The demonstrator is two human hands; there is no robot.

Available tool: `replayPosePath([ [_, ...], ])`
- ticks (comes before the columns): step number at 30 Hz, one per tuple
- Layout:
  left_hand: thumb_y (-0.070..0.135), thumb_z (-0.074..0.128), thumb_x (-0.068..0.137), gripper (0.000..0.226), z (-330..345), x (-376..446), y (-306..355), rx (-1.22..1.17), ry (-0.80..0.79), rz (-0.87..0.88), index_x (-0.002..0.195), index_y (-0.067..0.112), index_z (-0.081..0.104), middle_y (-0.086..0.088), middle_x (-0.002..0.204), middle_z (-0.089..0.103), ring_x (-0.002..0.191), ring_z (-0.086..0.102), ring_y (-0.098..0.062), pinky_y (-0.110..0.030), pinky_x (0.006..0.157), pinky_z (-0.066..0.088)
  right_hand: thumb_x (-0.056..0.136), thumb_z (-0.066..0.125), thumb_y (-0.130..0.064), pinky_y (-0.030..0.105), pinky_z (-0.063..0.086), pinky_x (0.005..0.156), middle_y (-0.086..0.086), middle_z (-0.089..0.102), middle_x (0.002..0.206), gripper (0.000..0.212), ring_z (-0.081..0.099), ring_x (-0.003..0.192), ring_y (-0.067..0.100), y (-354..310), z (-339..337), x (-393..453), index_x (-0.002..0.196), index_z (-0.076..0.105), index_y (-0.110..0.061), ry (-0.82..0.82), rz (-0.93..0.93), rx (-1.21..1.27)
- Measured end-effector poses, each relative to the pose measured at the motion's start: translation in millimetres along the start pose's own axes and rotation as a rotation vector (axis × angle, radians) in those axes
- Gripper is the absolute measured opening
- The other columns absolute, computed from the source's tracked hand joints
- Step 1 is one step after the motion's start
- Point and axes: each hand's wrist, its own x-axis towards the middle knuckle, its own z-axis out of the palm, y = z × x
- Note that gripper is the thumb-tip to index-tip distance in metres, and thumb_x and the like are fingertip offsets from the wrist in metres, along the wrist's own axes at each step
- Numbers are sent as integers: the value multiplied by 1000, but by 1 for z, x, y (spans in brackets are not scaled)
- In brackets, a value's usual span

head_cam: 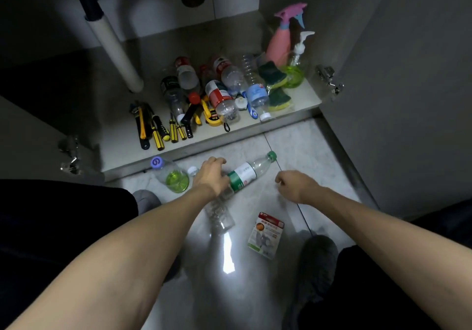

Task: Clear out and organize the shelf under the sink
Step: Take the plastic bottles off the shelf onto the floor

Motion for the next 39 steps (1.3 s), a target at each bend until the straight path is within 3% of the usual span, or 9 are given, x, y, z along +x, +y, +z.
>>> replayPosePath([
  [3,24,57,94,48,-12,3,-4,-141,90,-33,141,21,48,-1,139,52,123,53,-22,-43,99,51,96,50,-21,32,48,86,9,67,120,26,62,107,30,-14,-33,22,115,67,-19,210,62,189],
  [9,19,58,95,30,-56,21,-4,-321,315,-21,124,25,60,8,117,62,97,59,-6,-20,77,49,91,56,-19,33,50,88,7,69,98,14,63,99,28,-76,-80,69,89,69,-13,316,35,578],
  [11,20,57,94,27,-76,29,-3,-326,383,-31,120,25,63,9,112,65,96,61,-10,-28,78,53,88,64,-24,33,51,89,4,68,100,14,62,100,26,-98,-90,78,98,70,-15,355,-11,570],
  [14,22,58,92,26,-99,45,-4,-332,487,-76,116,24,66,6,111,69,99,64,-15,-28,79,50,84,74,-40,43,51,97,9,64,120,54,60,112,30,-123,-97,90,130,58,-16,393,-47,515],
  [19,21,59,89,31,-122,71,-7,-397,590,-214,120,23,64,1,121,65,109,61,-22,-25,79,40,81,77,-48,46,44,105,16,50,140,80,46,131,36,-146,-92,114,141,42,-8,458,-26,454],
  [22,26,60,88,35,-127,84,-10,-370,581,-213,122,21,61,-1,123,60,111,59,-24,-27,78,39,82,76,-49,46,41,107,17,47,145,84,43,135,36,-149,-86,124,145,37,-8,489,6,469],
  [26,39,60,90,41,-131,100,-13,-341,565,-237,126,20,57,-4,126,57,114,57,-27,-31,78,41,84,75,-47,41,49,96,13,61,129,66,57,121,34,-144,-78,133,134,49,-13,454,-12,584],
  [31,43,59,87,46,-136,124,-8,-259,614,-253,123,16,56,-8,130,53,126,46,-28,-41,91,45,79,69,-49,37,49,85,1,62,116,51,60,108,24,-122,-71,114,121,52,-27,536,-63,852],
  [39,68,54,85,95,-124,145,2,41,389,-299,155,14,20,-16,153,37,147,22,-33,-51,117,17,84,49,-63,19,43,73,-15,62,109,42,58,97,-6,-57,-68,54,120,50,-42,727,-120,975],
])
